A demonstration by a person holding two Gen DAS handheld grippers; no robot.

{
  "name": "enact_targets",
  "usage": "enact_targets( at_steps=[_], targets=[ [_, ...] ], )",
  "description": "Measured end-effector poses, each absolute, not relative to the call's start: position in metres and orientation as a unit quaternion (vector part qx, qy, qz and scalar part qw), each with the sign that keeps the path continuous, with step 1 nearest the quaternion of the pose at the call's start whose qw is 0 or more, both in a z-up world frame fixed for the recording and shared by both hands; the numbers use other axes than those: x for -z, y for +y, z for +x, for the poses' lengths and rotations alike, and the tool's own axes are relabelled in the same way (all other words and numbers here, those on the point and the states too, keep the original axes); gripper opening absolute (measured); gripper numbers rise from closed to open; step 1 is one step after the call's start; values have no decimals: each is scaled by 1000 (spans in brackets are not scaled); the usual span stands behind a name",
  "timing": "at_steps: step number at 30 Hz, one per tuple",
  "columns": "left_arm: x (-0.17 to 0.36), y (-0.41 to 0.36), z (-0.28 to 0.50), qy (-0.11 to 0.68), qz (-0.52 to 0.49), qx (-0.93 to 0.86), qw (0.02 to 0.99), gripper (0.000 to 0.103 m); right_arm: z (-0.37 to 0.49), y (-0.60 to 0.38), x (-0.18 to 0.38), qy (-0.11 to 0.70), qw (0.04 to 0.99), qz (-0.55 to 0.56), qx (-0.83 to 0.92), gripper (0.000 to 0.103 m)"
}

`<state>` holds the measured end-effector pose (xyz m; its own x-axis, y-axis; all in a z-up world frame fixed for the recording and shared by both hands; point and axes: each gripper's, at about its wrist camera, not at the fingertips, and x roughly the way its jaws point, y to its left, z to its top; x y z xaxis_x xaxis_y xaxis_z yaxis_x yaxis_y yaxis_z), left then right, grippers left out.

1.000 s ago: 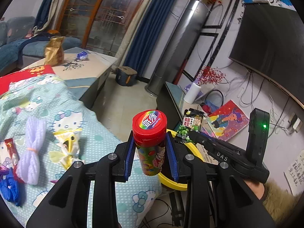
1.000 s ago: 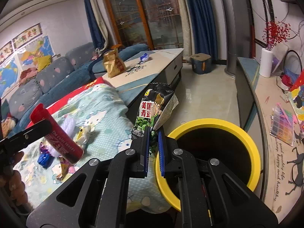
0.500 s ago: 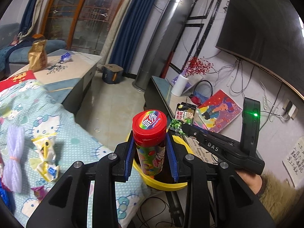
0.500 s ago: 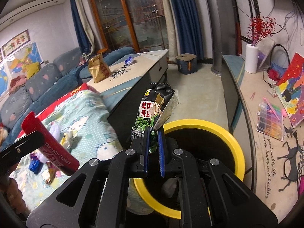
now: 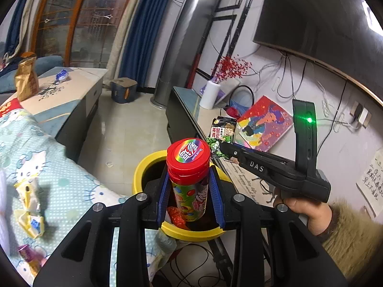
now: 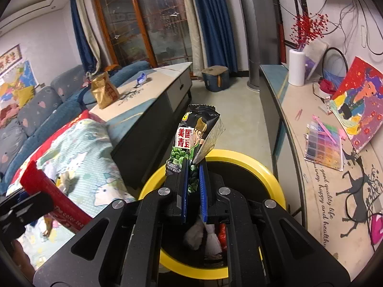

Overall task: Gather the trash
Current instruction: 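Carry the candy tube and green snack bag over the yellow bin, then open both tools to drop the tube and snack bag into the bin, then move both tools back over the remaining trash on the bed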

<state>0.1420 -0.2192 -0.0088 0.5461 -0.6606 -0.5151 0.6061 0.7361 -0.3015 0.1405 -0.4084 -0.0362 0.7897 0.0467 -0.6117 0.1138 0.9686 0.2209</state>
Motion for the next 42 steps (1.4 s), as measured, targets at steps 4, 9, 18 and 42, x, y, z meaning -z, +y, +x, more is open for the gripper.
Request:
enact_targets(
  at_steps=[4, 9, 18, 42],
  targets=[
    [18, -232, 144, 316, -36, 369, 873, 30, 143, -416, 43, 331, 935, 125, 29, 5],
    [30, -248, 149, 323, -30, 379, 867, 30, 145, -427, 53, 343, 929, 130, 41, 5],
    [58, -272, 166, 349, -12, 388, 853, 30, 149, -442, 75, 370, 917, 143, 51, 5],
    [38, -214, 169, 331, -33, 291, 897, 96, 144, -425, 62, 344, 927, 136, 63, 70]
  ],
)
